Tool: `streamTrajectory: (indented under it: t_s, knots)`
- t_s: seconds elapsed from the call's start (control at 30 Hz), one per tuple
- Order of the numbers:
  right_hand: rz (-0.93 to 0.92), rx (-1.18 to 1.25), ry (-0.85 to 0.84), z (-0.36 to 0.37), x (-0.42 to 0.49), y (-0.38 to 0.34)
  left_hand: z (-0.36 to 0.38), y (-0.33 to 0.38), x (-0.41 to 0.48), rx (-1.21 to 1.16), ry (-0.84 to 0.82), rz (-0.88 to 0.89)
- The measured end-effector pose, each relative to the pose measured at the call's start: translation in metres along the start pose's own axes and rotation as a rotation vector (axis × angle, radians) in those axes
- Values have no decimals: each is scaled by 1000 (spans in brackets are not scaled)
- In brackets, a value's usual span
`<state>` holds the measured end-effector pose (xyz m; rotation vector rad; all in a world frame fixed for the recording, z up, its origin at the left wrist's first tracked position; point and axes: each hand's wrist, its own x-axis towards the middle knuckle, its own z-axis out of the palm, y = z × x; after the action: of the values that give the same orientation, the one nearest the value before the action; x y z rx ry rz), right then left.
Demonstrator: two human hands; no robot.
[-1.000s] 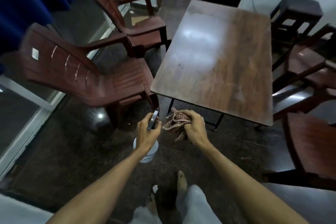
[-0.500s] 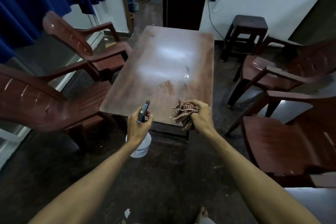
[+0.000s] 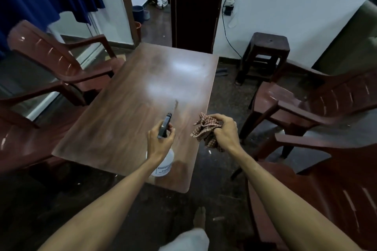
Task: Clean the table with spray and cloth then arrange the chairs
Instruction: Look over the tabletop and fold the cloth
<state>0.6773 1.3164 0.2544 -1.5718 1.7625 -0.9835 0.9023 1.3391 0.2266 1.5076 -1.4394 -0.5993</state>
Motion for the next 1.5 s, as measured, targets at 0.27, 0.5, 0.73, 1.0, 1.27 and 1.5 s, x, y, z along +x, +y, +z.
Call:
streamTrajectory:
  t_s: [0.27,0.5,0.73,1.0,1.27,1.5]
  knots:
    - [-37,-65,-115,-13,157,13,85,4,113,-24,105,-107]
    - [-75,-79,-208,-4,275,26,130,-1,185,-15,186,-229]
    - [-94,-74,-317,-4,397,47,185,-14,268,50,284,-320]
    - [-127,-69,-400,-1,546,49,248,-1,382,48,386,-383]
    - [-334,-164,-562,53,680,42,296,-32,483,65,587,-388]
    - [-541,-261,-853,102,757,28,329,-38,525,66,835,-504]
